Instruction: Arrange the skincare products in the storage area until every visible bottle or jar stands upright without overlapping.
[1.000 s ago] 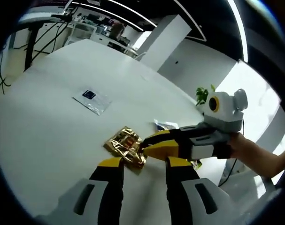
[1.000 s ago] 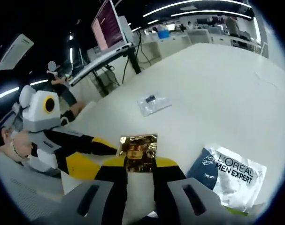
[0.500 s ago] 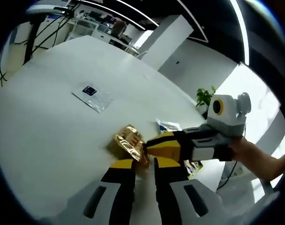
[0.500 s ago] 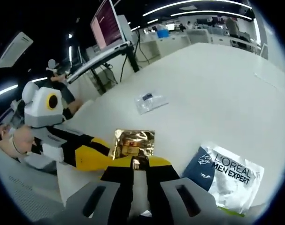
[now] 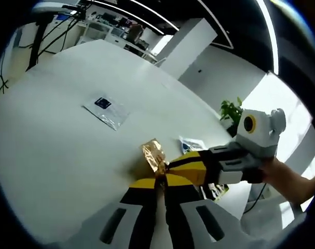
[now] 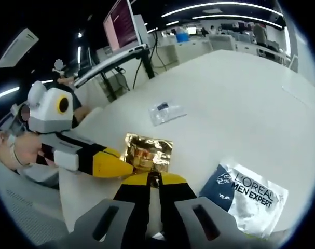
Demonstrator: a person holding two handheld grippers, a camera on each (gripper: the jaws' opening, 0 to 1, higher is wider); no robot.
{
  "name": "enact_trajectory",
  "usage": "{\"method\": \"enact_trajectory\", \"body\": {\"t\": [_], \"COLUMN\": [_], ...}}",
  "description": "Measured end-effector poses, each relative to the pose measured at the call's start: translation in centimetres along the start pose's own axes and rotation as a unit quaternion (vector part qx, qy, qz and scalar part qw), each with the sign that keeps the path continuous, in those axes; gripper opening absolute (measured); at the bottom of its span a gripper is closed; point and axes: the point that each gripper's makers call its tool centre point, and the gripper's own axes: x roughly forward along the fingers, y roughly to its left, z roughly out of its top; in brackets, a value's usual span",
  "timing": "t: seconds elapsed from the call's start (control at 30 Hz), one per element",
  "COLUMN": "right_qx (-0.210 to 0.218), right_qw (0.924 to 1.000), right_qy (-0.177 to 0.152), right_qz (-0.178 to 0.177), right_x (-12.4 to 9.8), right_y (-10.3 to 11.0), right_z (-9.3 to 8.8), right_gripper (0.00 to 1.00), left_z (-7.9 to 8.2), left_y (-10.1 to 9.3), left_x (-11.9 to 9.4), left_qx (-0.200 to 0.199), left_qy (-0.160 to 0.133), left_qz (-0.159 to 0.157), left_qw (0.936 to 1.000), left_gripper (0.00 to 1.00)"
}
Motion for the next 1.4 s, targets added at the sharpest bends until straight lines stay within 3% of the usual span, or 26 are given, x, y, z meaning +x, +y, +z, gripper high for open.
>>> {"method": "enact_trajectory", "body": {"t": [0.3, 0.7, 0.87, 1.03, 1.4], "right_qx": [-0.02, -0.057, -0.042, -0.056, -0.004], "right_qw": [0.9997, 0.9984, 0.9989, 0.9978, 0.9961], "right_qy": [0.01, 0.002, -0.015, -0.015, -0.042], "right_qz": [-0.007, -0.003, 0.015, 0.031, 0.077], "right_x": [-0.9, -3.0, -4.3, -5.4, -7.3], "right_y": [0.3, 0.7, 1.8, 3.4, 5.1], "right_z": [-0.2, 1.5, 2.4, 2.5, 2.8], "right_gripper": [0.13, 0.14, 0.15, 0.16, 0.16], "left_z": [0.6, 2.3, 3.1, 3.2, 2.5], "left_y": [-0.7, -2.1, -3.2, -4.3, -6.5], "left_x": [-0.5, -2.9, -4.2, -5.1, -6.6], "left_qx": [0.004, 0.003, 0.002, 0.005, -0.018], "left_qy": [-0.009, -0.034, -0.046, -0.047, -0.048], "left_qz": [-0.007, -0.027, -0.044, -0.056, -0.088], "left_qw": [0.9999, 0.9991, 0.998, 0.9973, 0.9948], "left_gripper": [0.0, 0.0, 0.0, 0.0, 0.0]}}
